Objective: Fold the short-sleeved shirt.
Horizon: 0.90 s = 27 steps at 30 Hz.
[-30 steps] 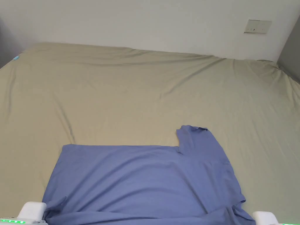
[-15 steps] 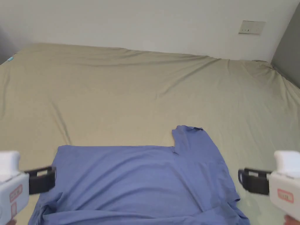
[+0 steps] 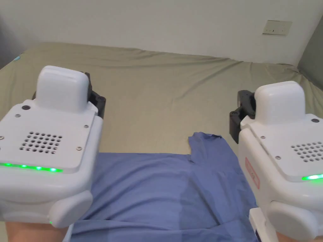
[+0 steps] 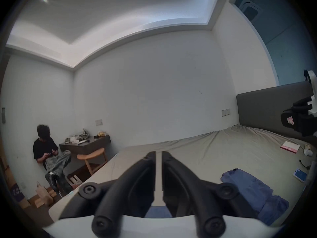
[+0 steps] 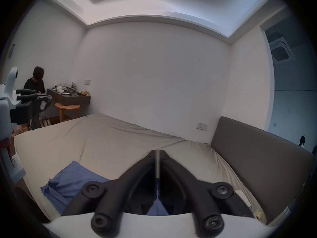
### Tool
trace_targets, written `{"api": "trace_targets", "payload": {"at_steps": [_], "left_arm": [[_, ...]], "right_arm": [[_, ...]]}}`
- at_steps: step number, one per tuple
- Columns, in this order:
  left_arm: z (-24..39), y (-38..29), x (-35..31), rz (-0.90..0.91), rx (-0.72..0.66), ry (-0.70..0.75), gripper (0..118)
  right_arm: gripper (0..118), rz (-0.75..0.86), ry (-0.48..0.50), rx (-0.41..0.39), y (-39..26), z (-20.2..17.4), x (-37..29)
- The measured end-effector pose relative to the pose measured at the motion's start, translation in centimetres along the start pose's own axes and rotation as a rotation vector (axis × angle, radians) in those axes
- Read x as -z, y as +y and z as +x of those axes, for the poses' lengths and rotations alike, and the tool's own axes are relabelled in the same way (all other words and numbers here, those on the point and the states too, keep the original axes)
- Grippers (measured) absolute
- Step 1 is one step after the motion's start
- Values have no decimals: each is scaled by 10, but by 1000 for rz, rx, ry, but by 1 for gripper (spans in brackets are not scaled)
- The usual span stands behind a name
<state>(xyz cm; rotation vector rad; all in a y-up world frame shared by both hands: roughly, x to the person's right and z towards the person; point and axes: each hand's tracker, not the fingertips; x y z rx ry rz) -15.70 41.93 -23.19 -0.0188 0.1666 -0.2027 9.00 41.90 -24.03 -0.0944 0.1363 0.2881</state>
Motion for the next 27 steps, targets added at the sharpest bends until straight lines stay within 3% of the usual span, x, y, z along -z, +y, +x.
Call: {"api": "trace_targets", "payload": {"at_steps": [2,10,13,19,21,24,25,27], "left_arm": [[4,-2,4,-13,-2,-12,0],[-7,-27,34,-107,-23,-37,0],[-18,-75,64,-263,-36,-69,0],[-61,-228,147,-779,-27,-88,0],[-76,-261,174,-834,-14,-61,0],[-96,-291,224,-900,-79,-41,83],[-99,-295,238,-899,-94,-41,98],[-101,-302,266,-881,-114,-34,100]], "right_arm": [[1,-52,62,17,0,-2,6],[1,-63,20,-22,-20,3,28],[1,-101,18,-34,-37,5,40],[1,-256,17,-15,-83,19,72],[1,-303,9,-14,-96,26,84],[1,-352,3,-4,-108,35,98],[1,-368,-1,-5,-112,39,103],[1,-393,-13,-14,-117,44,109]]}}
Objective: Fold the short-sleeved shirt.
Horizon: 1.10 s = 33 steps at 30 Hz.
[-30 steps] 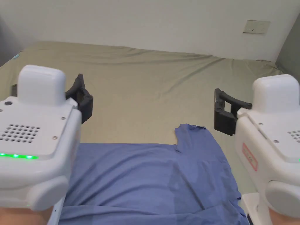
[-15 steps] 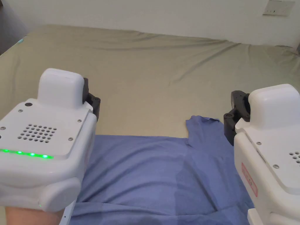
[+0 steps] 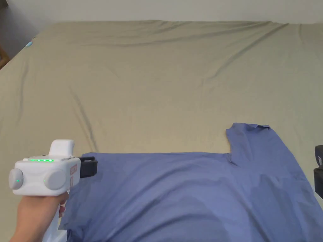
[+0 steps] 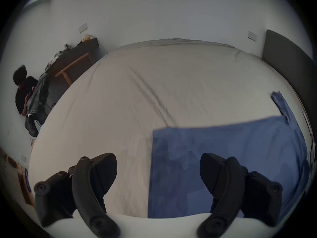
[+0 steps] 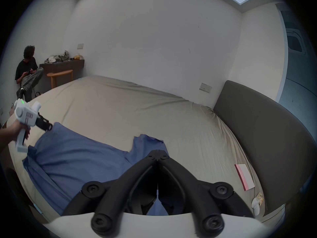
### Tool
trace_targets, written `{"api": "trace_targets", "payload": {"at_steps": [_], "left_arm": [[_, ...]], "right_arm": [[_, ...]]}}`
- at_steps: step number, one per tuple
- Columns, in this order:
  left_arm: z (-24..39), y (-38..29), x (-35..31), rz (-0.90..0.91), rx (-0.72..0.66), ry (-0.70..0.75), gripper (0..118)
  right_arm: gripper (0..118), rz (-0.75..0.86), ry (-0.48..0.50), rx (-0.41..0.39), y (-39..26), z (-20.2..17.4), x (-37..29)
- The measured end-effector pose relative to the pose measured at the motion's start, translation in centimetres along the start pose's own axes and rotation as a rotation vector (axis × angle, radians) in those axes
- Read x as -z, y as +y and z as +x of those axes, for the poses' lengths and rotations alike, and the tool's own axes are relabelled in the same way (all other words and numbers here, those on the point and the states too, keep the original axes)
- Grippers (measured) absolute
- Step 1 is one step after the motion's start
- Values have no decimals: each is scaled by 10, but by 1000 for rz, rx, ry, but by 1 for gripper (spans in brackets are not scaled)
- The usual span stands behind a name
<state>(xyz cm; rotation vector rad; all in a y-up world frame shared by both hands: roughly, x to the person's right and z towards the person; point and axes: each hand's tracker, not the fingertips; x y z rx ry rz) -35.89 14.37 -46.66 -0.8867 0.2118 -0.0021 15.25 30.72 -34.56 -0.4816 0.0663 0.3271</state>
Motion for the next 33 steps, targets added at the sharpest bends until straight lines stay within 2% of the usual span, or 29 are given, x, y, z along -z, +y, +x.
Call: {"api": "trace_targets", "payload": {"at_steps": [5,7,8,9,11,12,14,18,19,20,21,22,23,24,27,30,32,33], "left_arm": [[5,22,49,-55,-51,-20,99],[16,18,54,-122,-11,-7,83],[19,15,53,-119,1,-60,78],[23,16,45,-67,-7,-31,65],[35,15,32,-68,58,-106,0],[44,14,28,-53,90,-137,0],[59,12,33,-49,223,-10,0],[47,21,5,9,151,-37,0],[48,23,-10,56,179,-41,0],[51,25,-26,86,212,-33,0],[54,26,-40,115,234,-31,0],[52,26,-54,144,254,-40,0],[53,27,-68,164,271,-42,0],[55,27,-81,185,278,-44,0],[52,22,-111,225,281,-45,0],[51,15,-128,242,295,-50,0],[50,10,-135,242,299,-54,0],[50,8,-137,242,299,-53,0]], "right_arm": [[1,-82,-14,6,-9,15,19],[1,-110,-15,21,-12,20,25],[1,-122,-14,27,-13,21,26],[1,-129,-15,31,-14,22,28],[1,-140,-17,35,-15,24,33],[1,-146,-17,36,-15,25,35],[1,-155,-11,35,-12,28,45],[1,-181,9,44,-2,41,69],[2,-211,35,78,0,46,79],[11,-240,59,112,-2,53,91],[31,-281,98,137,-3,59,104],[76,-339,115,149,-6,62,122],[104,-396,140,156,-12,65,140],[116,-426,148,165,-22,67,156],[117,-536,124,186,-50,71,204],[117,-658,112,239,-83,72,242],[112,-678,101,248,-97,70,252],[105,-685,104,253,-101,68,254]]}}
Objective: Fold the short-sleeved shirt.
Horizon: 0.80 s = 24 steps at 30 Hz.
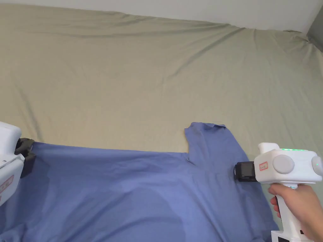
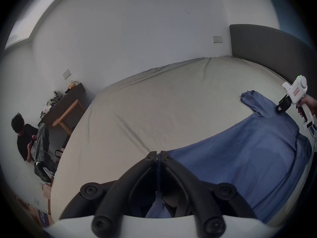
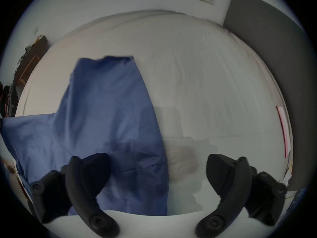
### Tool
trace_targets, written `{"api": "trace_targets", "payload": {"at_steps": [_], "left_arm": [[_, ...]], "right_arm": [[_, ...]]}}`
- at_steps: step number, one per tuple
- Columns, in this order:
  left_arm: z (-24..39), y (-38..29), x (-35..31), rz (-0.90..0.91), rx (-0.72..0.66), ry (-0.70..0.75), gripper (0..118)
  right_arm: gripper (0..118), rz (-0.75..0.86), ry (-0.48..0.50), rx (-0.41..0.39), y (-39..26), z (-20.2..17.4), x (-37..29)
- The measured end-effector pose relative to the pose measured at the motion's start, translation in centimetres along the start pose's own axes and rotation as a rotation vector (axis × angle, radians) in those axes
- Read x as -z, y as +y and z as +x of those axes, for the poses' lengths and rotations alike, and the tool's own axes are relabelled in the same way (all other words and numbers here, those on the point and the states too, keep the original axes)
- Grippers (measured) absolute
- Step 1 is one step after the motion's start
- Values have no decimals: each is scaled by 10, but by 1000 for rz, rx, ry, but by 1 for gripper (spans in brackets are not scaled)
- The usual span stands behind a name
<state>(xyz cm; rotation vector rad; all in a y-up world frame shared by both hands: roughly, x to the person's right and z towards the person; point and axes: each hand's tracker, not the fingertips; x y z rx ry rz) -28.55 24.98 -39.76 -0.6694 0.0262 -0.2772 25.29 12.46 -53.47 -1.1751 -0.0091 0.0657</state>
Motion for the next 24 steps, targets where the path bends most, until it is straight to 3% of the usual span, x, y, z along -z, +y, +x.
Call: {"api": "trace_targets", "payload": {"at_steps": [2,3,5,6,9,14,24], "left_arm": [[0,-5,1,-4,8,5,0],[0,-6,2,-12,11,8,0],[-1,-10,7,-28,0,7,0],[-1,-12,8,-36,-2,9,0],[0,-14,10,-44,0,16,0],[-8,-8,-2,-51,-12,25,0],[-25,-10,-75,-58,19,36,0]], "right_arm": [[98,30,52,39,-5,-4,-3],[91,31,28,29,-8,-6,-7],[49,49,104,2,-8,-8,-16],[3,57,116,-10,-8,-11,-21],[4,63,69,-104,-6,-18,-32],[4,152,112,-87,-5,-10,-95],[4,208,108,-218,-50,-2,-223]]}}
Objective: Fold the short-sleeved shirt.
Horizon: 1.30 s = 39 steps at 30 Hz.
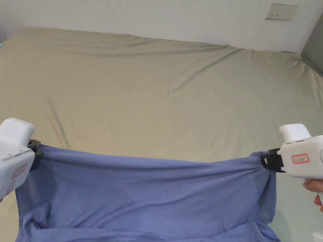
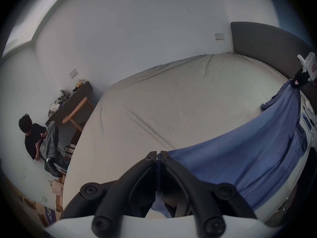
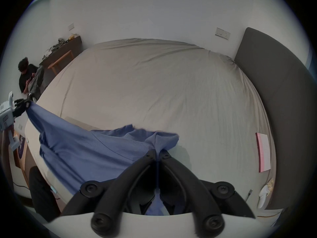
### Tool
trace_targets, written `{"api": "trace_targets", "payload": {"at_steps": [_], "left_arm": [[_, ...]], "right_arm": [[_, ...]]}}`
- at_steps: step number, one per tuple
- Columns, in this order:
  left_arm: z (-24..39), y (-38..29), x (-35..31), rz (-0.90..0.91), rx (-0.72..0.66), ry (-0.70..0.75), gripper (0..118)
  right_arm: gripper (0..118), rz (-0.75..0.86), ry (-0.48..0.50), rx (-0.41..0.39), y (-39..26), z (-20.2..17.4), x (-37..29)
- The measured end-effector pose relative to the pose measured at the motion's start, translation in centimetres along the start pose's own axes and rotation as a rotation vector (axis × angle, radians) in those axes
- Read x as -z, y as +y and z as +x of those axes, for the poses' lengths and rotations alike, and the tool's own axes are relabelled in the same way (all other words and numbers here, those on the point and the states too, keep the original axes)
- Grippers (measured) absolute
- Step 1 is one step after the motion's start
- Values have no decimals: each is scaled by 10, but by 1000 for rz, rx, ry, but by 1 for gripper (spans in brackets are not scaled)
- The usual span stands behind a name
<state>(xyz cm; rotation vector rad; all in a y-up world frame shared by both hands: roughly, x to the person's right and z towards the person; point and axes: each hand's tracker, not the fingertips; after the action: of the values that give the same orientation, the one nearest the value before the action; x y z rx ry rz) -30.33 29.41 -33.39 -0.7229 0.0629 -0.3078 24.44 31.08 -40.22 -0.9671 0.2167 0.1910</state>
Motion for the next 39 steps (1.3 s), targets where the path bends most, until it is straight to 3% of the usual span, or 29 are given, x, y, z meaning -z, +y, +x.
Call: {"api": "trace_targets", "payload": {"at_steps": [3,12,22,30,33,35,36,37,38,39], "left_arm": [[0,-19,-15,-29,11,-10,0],[12,-92,-29,-162,30,-67,0],[37,-155,13,-355,78,-120,0],[47,-173,47,-459,120,-152,0],[45,-166,48,-478,101,-162,0],[44,-165,48,-478,108,-175,5],[41,-165,47,-476,109,-180,8],[39,-161,43,-474,98,-186,19],[35,-156,40,-471,79,-179,43],[32,-150,35,-446,55,-156,78]], "right_arm": [[4,-32,-3,-41,-23,-7,-20],[4,-180,64,-32,-109,-17,-39],[4,-398,121,24,-175,-26,16],[5,-493,106,33,-198,-13,72],[10,-495,88,25,-196,-16,77],[17,-497,84,21,-192,-16,71],[30,-491,86,15,-190,-15,67],[64,-474,77,10,-185,-12,60],[95,-445,41,13,-179,-9,53],[109,-409,1,15,-172,-8,43]]}}
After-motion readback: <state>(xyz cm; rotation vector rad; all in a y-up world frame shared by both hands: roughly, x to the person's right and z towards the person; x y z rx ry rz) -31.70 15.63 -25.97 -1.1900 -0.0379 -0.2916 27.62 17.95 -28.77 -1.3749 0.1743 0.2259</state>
